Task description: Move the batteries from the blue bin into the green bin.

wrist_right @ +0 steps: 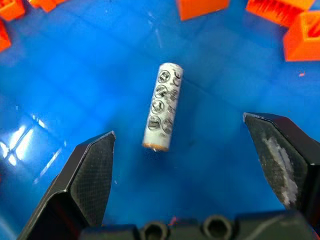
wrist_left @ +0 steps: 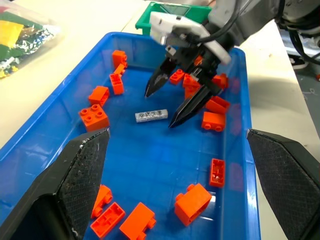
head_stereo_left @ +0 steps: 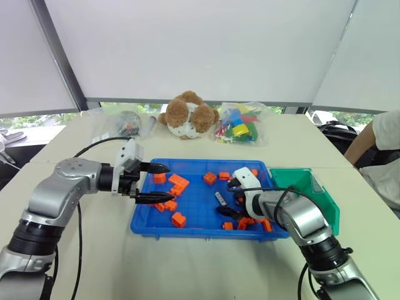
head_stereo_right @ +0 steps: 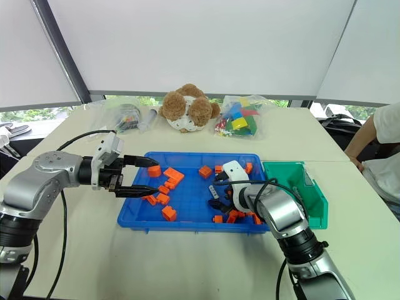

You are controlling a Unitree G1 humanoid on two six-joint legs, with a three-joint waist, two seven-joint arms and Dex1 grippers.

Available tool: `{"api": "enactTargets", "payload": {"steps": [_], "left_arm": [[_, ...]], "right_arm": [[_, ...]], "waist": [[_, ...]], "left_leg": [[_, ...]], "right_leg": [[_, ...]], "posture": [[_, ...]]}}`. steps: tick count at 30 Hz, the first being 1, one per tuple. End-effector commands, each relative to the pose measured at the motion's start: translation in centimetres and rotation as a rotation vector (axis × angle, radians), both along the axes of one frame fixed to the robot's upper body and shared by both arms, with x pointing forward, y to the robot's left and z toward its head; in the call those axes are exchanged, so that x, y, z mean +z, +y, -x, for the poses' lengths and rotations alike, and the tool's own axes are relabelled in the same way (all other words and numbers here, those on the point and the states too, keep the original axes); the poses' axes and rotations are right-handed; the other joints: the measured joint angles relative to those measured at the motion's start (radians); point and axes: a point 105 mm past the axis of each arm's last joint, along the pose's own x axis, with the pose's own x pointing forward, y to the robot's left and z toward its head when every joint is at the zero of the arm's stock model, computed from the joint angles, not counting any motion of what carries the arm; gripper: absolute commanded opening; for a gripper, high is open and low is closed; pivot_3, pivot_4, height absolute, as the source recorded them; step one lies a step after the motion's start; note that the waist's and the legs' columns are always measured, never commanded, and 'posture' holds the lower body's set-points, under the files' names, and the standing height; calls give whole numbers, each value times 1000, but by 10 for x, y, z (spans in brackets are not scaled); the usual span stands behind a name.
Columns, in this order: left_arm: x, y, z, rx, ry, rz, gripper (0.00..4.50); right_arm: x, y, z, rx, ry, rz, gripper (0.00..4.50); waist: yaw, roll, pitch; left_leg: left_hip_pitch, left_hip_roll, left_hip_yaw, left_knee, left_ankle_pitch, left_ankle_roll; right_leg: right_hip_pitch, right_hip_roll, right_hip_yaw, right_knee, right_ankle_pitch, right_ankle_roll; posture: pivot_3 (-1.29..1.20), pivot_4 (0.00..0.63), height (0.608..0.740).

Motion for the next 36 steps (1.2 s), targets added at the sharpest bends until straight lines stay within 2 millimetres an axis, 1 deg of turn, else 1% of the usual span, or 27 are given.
{"api": "enactTargets", "payload": {"steps": [1, 2, 5, 6, 8, 9, 12, 13, 15, 16, 17, 19, 21, 22, 23, 24, 25, 26, 28, 30, 34, 36], "left_arm": [[12, 2, 3, 3, -45, 10, 4500], [12, 2, 2, 2, -46, 10, 4500], [12, 1, 2, 1, -48, 11, 4500], [12, 1, 2, 1, -48, 11, 4500], [12, 1, 2, 1, -49, 11, 4500], [12, 1, 2, 0, -48, 10, 4500], [11, 1, 2, 0, -46, 9, 4500], [11, 1, 2, 0, -45, 9, 4500], [11, 1, 3, 0, -45, 9, 4500], [11, 1, 3, 0, -45, 9, 4500], [11, 1, 4, 1, -44, 12, 4500], [12, 2, 5, 2, -43, 16, 4500], [10, 2, 5, 1, -37, 14, 4500], [9, 3, 5, 1, -35, 13, 4500], [9, 2, 5, 0, -32, 14, 4500], [9, 2, 5, -2, -30, 15, 4500], [9, 2, 5, -4, -28, 16, 4500], [9, 2, 4, -6, -27, 16, 4500], [8, 2, 4, -10, -24, 15, 4500], [8, 2, 4, -15, -21, 14, 4500], [7, 2, 3, -21, -19, 11, 4500], [7, 2, 4, -22, -19, 10, 4500]], "right_arm": [[3, 3, -5, -24, -22, -9, 4421], [0, 3, -6, -27, -23, 9, 4421], [-6, 7, -6, -18, -22, 36, 3605], [-6, 7, -6, -17, -21, 35, 3080], [-7, 8, -6, -15, -23, 43, 2285], [-7, 8, -6, -13, -22, 43, 1700], [-3, 7, -4, -3, -30, 42, 176], [1, 7, -4, 2, -39, 41, 45], [21, 1, -8, -2, -119, 37, 56], [33, -8, -11, -26, -161, 45, 56], [49, -21, -13, -56, -215, 51, 56], [66, -35, -14, -87, -268, 59, 56], [100, -74, -13, -175, -330, 46, 56], [112, -87, -11, -204, -354, 45, 56], [124, -113, -7, -263, -371, 71, 56], [130, -131, -3, -304, -377, 97, 56], [132, -147, 2, -338, -372, 120, 56], [132, -159, 6, -361, -361, 138, 56], [123, -175, 12, -382, -324, 174, 56], [114, -180, 17, -374, -291, 179, 56], [97, -177, 23, -327, -240, 156, 56], [93, -176, 25, -315, -228, 148, 1126]], "waist": [[0, 0, 0], [0, 0, 0], [0, 0, 0], [0, 0, 0], [0, 0, 0], [0, 0, 0], [0, 0, 0], [0, 0, 0], [2, 0, 0], [3, 0, 0], [3, 0, 0], [4, 0, 0], [3, 0, 0], [6, 0, 0], [7, 0, 0], [9, 0, 0], [9, 0, 0], [8, 0, 0], [4, -1, 0], [-4, -1, 0], [-7, 1, 0], [-2, 1, 0]], "left_leg": [[0, 0, 0, 0, 0, 0], [0, 0, 0, 0, 0, 0], [0, 0, 0, 0, 0, 0], [0, 0, 0, 0, 0, 0], [0, 0, 0, 0, 0, 0], [0, 0, 0, 0, 0, 0], [0, 0, 0, 0, 0, 0], [0, 0, 0, 0, 0, 0], [0, 0, 0, 0, 0, 0], [0, 0, 0, 0, 0, 0], [0, 0, 0, 0, 0, 0], [-1, 0, 0, 0, 0, 0], [-1, 0, 0, 0, 0, 0], [-1, 0, 0, 0, 0, 0], [-1, 0, 0, 0, 0, 0], [0, 0, 0, 0, 0, 0], [-1, 0, 0, -1, 0, 0], [0, 0, 0, -1, 0, 1], [0, 0, 0, -1, -1, 1], [1, 0, 0, -1, -1, 1], [1, 0, 0, -1, -1, 1], [1, 0, 0, -1, -1, 1]], "right_leg": [[0, 0, 0, 0, 0, 0], [0, 0, 0, 0, 0, 0], [0, 0, 0, 0, 0, 0], [0, 0, 0, 0, 0, 0], [0, 0, 0, 0, 0, 0], [0, 0, 0, 0, 0, 0], [0, 0, 0, 0, 0, 0], [0, 0, 0, 0, 0, 0], [0, 0, 0, 0, 0, 0], [0, 0, 0, 0, 0, 0], [0, 0, 0, 0, 0, 0], [0, 0, 0, 0, 0, 0], [0, -1, 0, 0, 0, 0], [0, -1, 0, -1, 0, 0], [0, -1, 0, -1, 0, 0], [0, -1, 0, -1, 0, 0], [0, -1, 0, -1, 0, 0], [0, -1, 0, -2, 0, 0], [0, 0, 0, -2, 0, 0], [1, 0, 1, -2, 0, 0], [0, 1, 2, -1, 0, 0], [0, 1, 2, -1, 0, 0]], "posture": [[0, 150, 733], [0, 150, 733], [0, 150, 733], [0, 150, 733], [0, 150, 733], [0, 150, 733], [0, 150, 733], [0, 150, 733], [0, 150, 733], [0, 150, 733], [0, 150, 733], [0, 150, 733], [0, 150, 733], [0, 150, 733], [0, 150, 733], [0, 150, 733], [0, 150, 733], [0, 150, 733], [0, 150, 733], [0, 150, 733], [0, 150, 733], [0, 150, 733]]}}
